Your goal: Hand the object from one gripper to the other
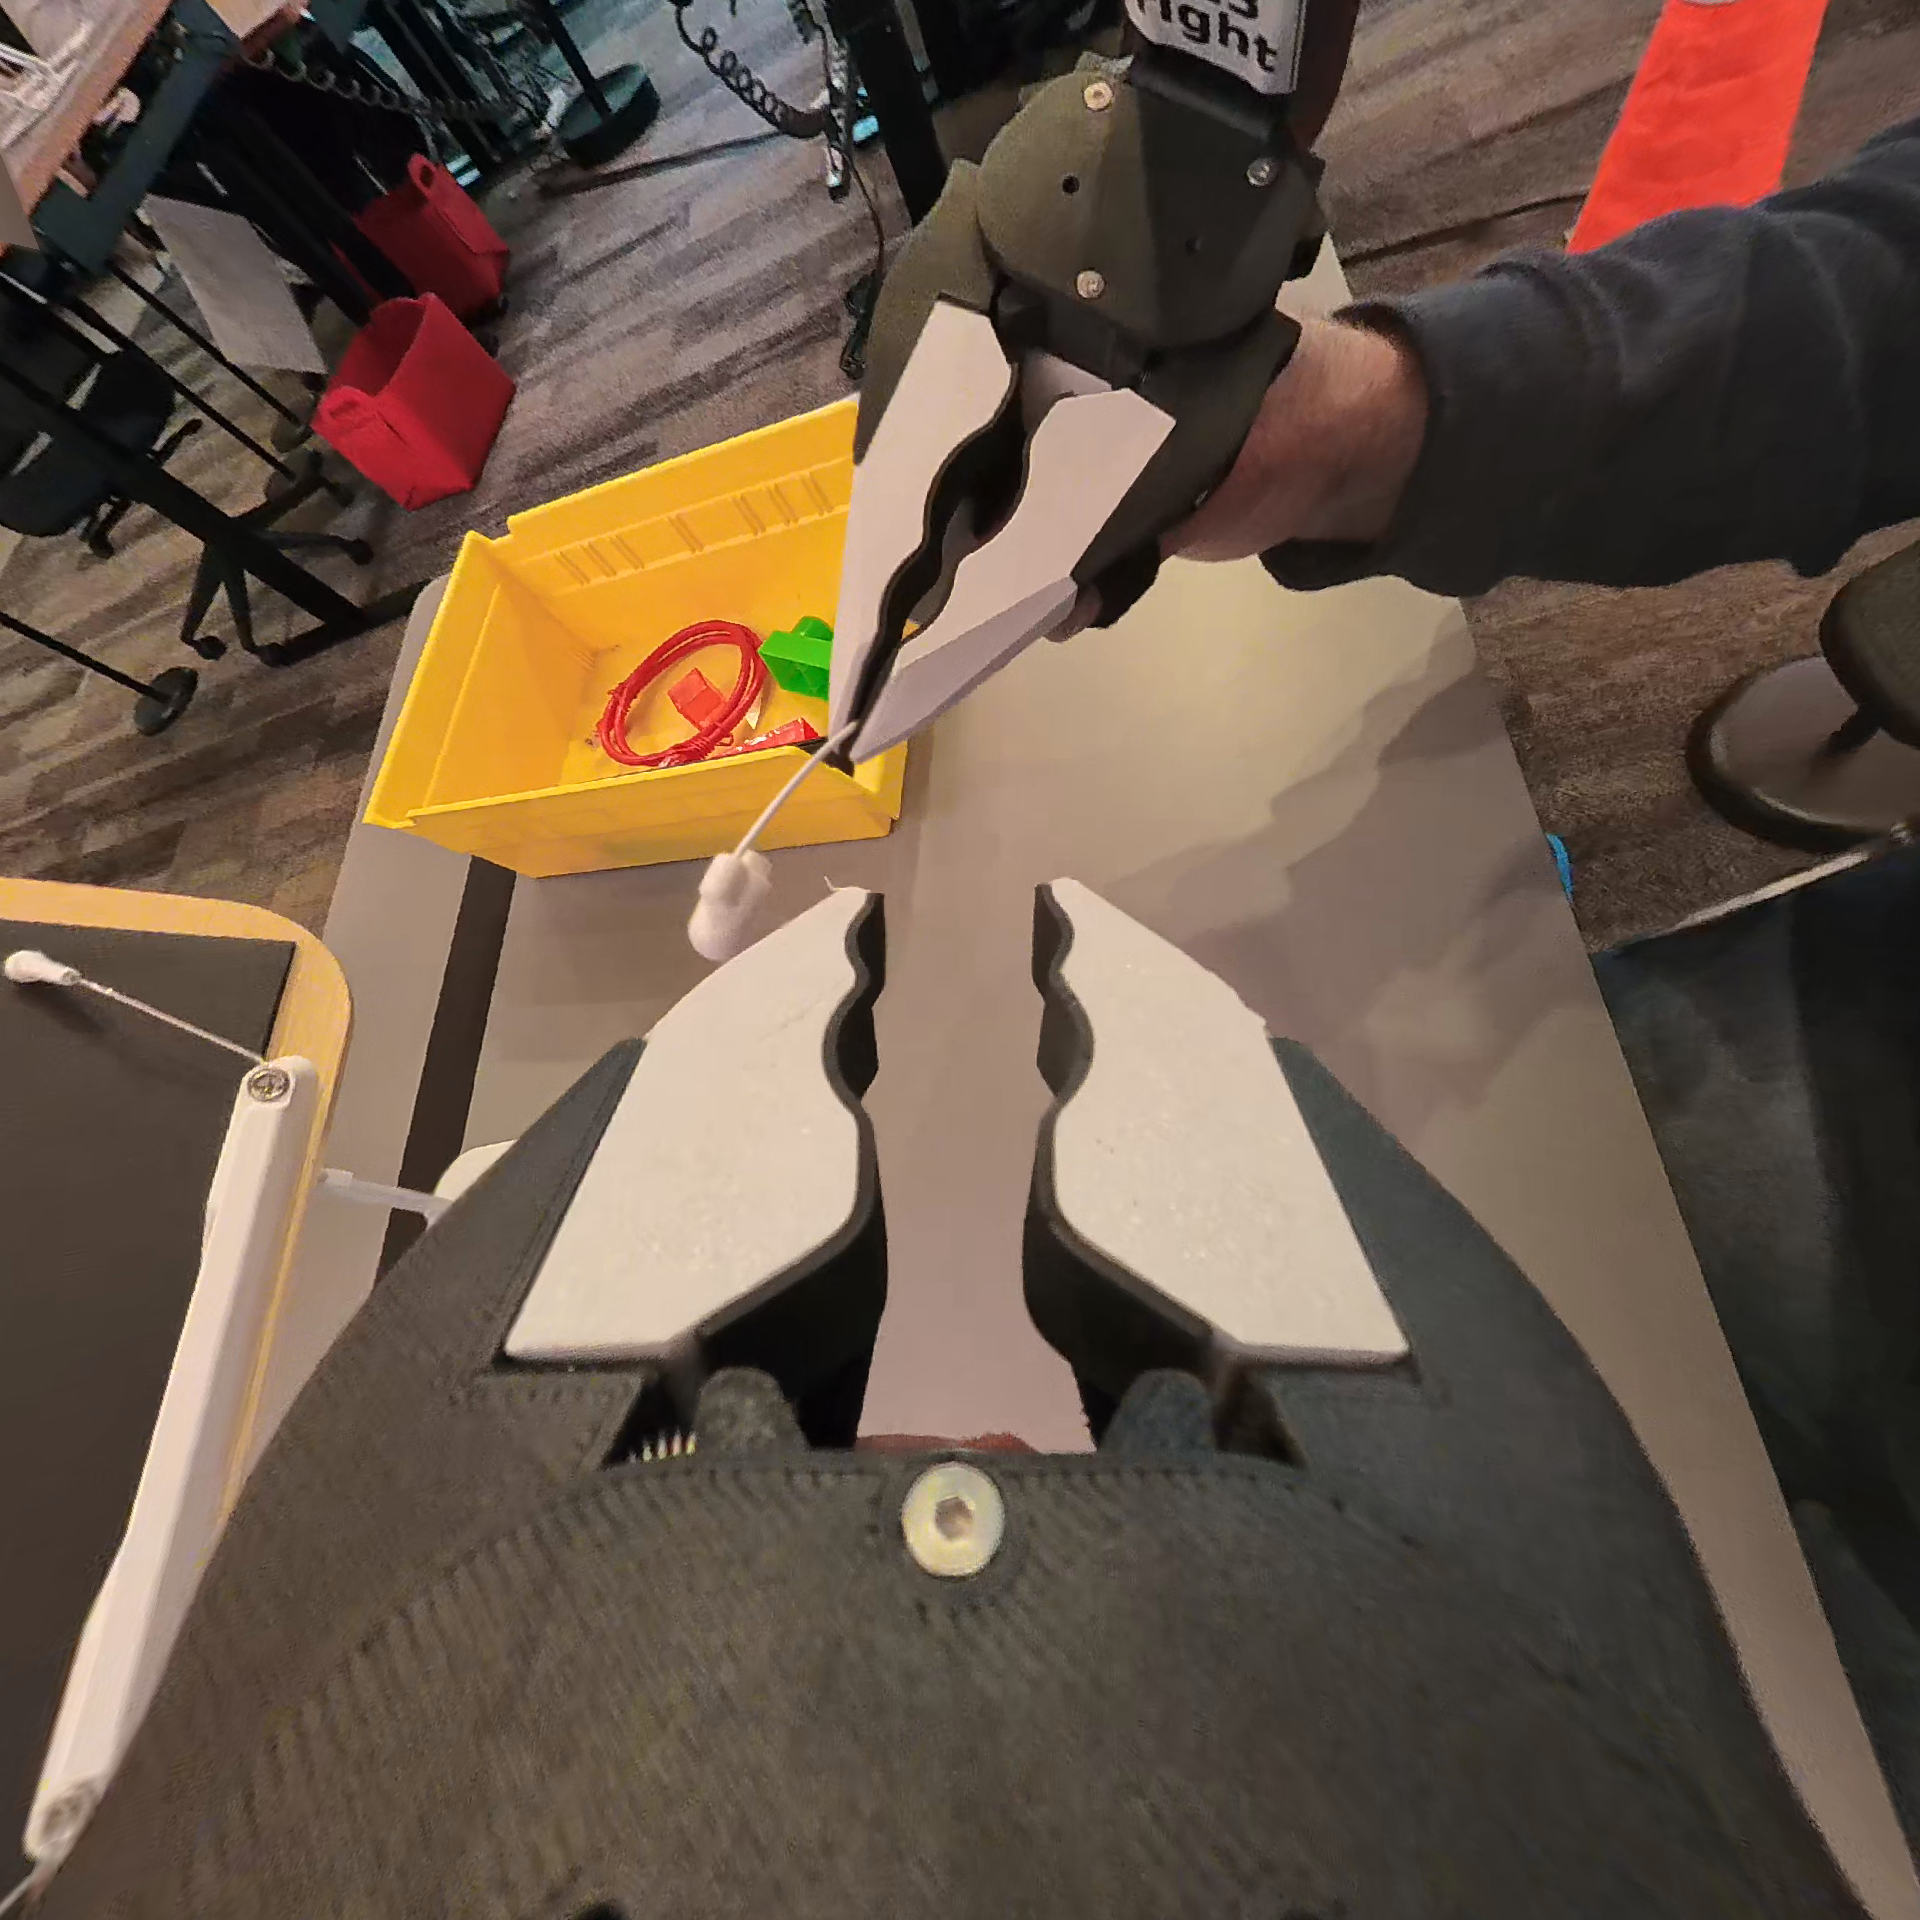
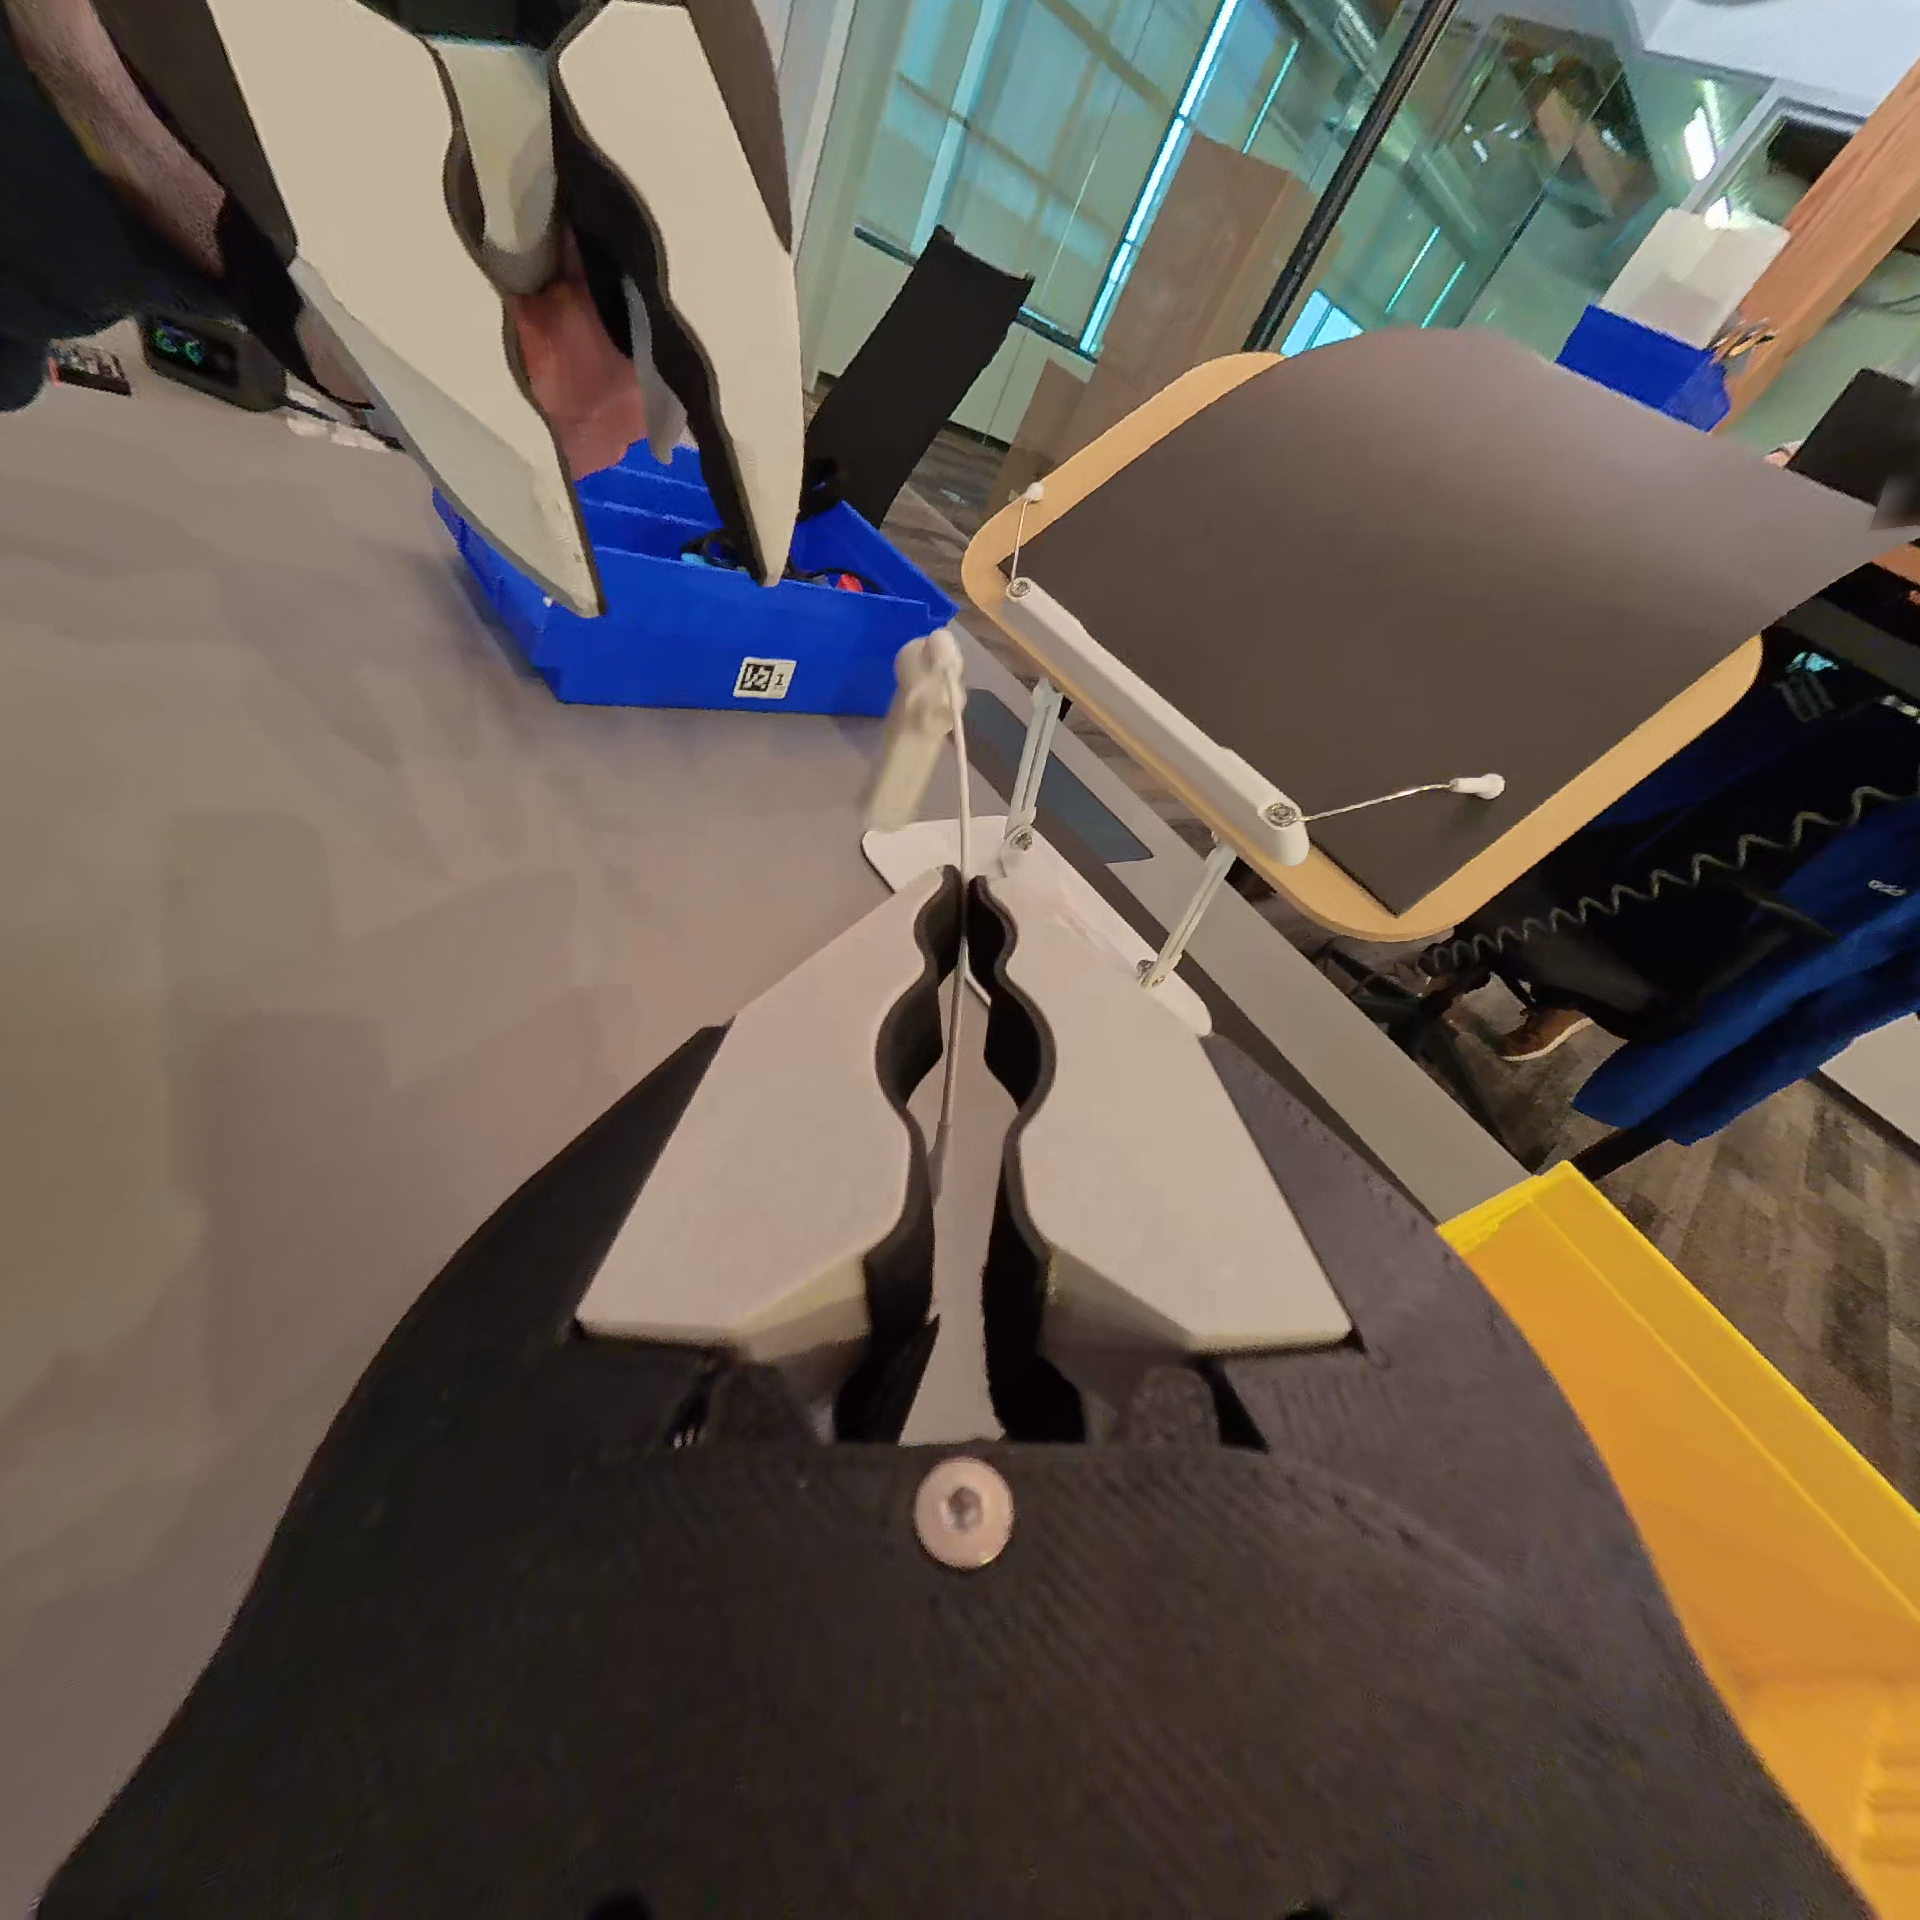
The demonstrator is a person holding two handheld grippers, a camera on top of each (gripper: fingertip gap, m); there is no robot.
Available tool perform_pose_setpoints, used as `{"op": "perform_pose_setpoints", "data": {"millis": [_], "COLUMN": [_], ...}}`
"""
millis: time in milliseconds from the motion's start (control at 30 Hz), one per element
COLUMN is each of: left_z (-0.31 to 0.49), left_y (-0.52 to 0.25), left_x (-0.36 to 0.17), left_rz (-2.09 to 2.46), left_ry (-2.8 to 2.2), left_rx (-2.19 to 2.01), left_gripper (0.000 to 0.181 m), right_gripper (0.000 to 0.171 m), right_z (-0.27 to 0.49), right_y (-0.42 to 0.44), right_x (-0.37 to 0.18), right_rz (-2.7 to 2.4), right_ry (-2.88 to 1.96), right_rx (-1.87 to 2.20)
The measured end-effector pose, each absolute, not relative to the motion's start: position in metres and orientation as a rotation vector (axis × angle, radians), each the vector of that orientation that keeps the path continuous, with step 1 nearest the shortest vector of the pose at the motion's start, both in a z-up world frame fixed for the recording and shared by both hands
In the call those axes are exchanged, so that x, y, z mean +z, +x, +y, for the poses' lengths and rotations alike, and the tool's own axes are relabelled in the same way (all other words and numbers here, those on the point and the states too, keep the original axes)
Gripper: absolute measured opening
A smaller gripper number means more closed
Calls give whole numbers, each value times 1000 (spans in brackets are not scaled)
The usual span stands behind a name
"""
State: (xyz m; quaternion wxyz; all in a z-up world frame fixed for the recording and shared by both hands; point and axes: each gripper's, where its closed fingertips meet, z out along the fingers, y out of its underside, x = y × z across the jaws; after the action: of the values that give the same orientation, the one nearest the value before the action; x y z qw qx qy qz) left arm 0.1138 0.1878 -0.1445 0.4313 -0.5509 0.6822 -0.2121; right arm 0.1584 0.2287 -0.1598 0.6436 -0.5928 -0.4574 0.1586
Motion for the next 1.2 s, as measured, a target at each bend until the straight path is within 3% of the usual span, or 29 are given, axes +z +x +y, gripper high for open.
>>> {"op": "perform_pose_setpoints", "data": {"millis": [333, 700, 933, 1200], "left_z": [166, 204, 212, 216], "left_y": [126, 153, 157, 156], "left_x": [-154, -128, -119, -116], "left_rz": [1508, 677, 576, 553], "left_ry": [-1449, -1495, -1443, -1423], "left_rx": [-804, -1255, -1249, -1259], "left_gripper": [30, 21, 1, 7], "right_gripper": [0, 0, 0, 0], "right_z": [225, 218, 214, 214], "right_y": [158, 144, 140, 139], "right_x": [-133, -134, -135, -136], "right_rz": [-794, -639, -600, -601], "right_ry": [-1253, -1172, -1148, -1151], "right_rx": [633, 739, 800, 803]}}
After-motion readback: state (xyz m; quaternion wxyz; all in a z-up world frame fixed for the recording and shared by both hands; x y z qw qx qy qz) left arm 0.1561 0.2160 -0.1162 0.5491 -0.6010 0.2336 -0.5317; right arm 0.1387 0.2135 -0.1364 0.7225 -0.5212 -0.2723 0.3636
